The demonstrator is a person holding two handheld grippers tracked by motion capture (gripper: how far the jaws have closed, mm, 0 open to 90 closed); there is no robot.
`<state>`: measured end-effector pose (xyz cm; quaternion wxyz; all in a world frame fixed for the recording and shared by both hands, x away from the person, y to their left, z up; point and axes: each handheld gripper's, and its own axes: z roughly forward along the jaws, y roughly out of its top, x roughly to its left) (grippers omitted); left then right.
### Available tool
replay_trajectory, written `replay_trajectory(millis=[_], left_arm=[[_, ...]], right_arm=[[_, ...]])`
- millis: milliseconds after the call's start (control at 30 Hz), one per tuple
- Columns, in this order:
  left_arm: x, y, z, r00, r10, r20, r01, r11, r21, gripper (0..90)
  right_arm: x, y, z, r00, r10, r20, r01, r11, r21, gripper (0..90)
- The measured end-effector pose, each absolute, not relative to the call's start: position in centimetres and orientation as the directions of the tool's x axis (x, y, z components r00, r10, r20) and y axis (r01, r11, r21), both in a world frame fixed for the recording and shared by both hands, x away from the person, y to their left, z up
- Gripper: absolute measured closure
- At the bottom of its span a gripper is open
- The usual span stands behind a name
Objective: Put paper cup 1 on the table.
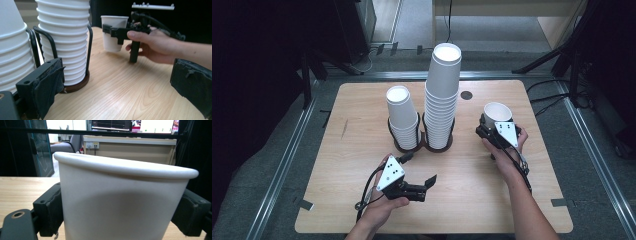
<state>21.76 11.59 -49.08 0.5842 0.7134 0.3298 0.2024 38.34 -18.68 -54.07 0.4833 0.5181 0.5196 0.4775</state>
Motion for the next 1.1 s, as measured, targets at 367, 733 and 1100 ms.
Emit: replay_trajectory(millis=[367, 733, 1100], left_arm=[[21.67, 11.74, -48.9, 0.728, 0.665, -0.168, 0.274, -0.058, 0.96, 0.0], [21.32, 11.28, -48.9, 0.722, 0.677, -0.14, 0.266, -0.086, 0.96, 0.0], [21.4, 11.31, -48.9, 0.717, 0.682, -0.143, 0.275, -0.089, 0.957, 0.0]], right_arm=[[38.27, -18.8, -54.82, -0.013, 0.999, -0.044, 0.092, 0.045, 0.995, 12.5], [38.26, -18.85, -55.11, -0.009, 0.999, -0.044, 0.112, 0.045, 0.993, 12.2], [38.05, -18.93, -54.89, -0.041, 0.998, -0.055, 0.136, 0.061, 0.989, 11.3]])
